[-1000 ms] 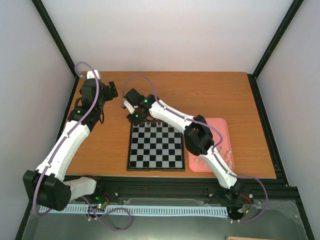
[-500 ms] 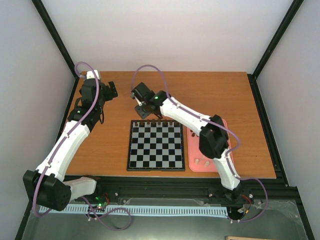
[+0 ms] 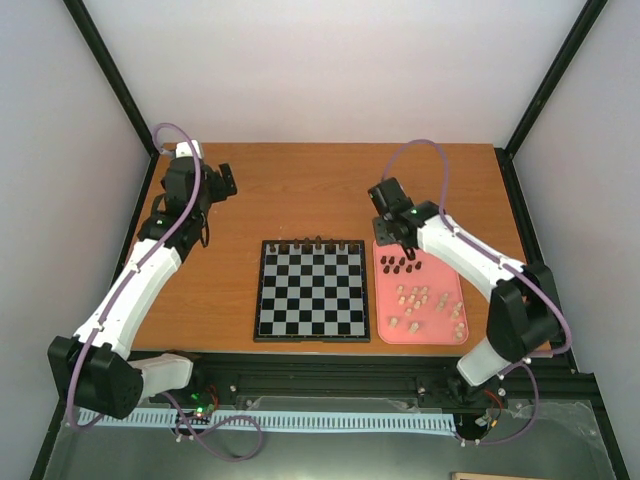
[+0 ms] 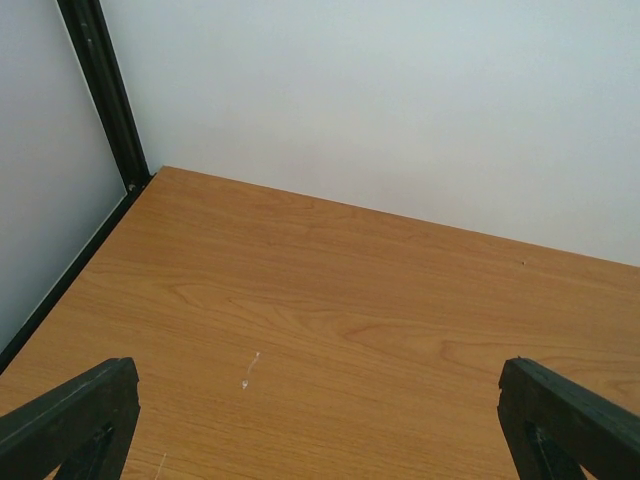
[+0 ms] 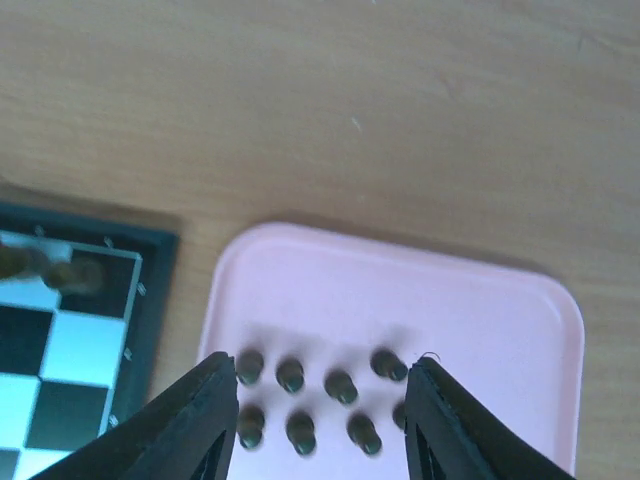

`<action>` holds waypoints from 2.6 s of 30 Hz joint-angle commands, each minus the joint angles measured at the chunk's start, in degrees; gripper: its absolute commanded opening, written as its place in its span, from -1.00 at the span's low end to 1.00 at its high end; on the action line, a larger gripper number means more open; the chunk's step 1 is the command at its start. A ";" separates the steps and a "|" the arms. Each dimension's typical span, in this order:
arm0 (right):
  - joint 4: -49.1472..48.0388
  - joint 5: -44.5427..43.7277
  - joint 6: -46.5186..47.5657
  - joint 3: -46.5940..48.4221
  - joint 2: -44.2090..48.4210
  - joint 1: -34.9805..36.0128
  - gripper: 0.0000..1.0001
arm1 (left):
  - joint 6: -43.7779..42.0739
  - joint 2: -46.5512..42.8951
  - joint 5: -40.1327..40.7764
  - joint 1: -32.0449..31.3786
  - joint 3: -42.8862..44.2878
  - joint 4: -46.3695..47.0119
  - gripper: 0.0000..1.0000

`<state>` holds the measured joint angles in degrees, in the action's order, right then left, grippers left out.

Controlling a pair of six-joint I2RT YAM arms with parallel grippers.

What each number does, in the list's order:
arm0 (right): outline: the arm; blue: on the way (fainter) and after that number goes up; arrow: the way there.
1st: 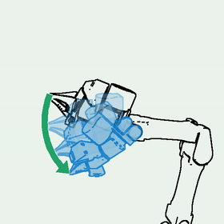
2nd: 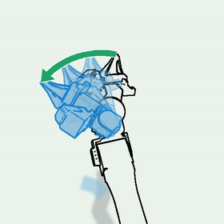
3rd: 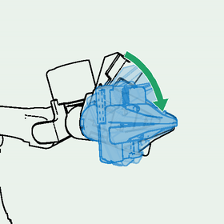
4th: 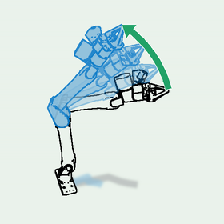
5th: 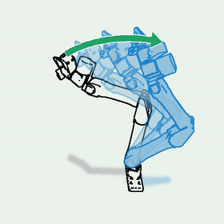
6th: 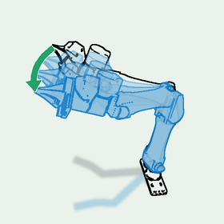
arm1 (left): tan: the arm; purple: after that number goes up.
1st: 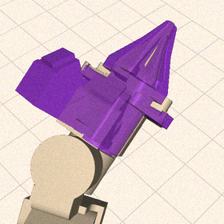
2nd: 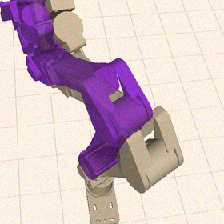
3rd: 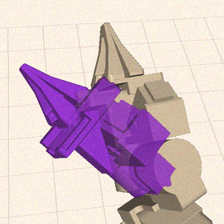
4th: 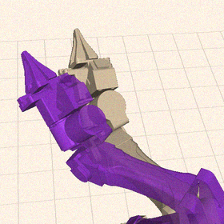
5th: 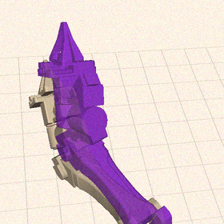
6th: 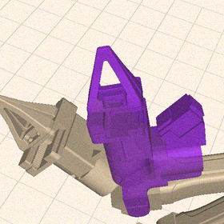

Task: Set up the chess pieces on the board
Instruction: Pick up the chess piece from the storage box.

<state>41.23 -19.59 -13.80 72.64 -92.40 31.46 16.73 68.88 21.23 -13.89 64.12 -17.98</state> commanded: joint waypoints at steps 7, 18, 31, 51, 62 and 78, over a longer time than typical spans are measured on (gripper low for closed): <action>-6.85 9.55 0.45 -10.45 2.23 -0.61 -0.18 | -0.24 1.59 -0.62 -0.17 1.20 0.67 0.99; -6.93 11.33 0.79 -9.11 -4.53 -0.70 -0.40 | -0.29 2.40 0.19 -0.17 1.37 0.58 0.99; -7.07 10.67 0.61 -9.74 -6.01 -2.20 -0.41 | -0.29 2.66 0.13 -0.17 1.41 0.79 1.00; -8.14 12.81 1.15 -9.36 -9.21 -3.70 -0.54 | -0.43 3.03 0.46 -0.17 1.45 0.86 1.00; -7.84 12.81 1.23 -8.51 -8.89 -3.71 -0.78 | -0.47 3.19 0.35 -0.17 1.62 0.84 1.00; 2.08 11.92 2.99 4.93 -7.08 1.73 -0.88 | -0.30 1.35 -0.14 -0.17 1.41 0.22 0.99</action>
<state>39.24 -6.72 -12.21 70.76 -100.42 29.47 16.75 71.72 21.21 -13.89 64.12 -17.96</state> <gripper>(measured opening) 0.096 0.998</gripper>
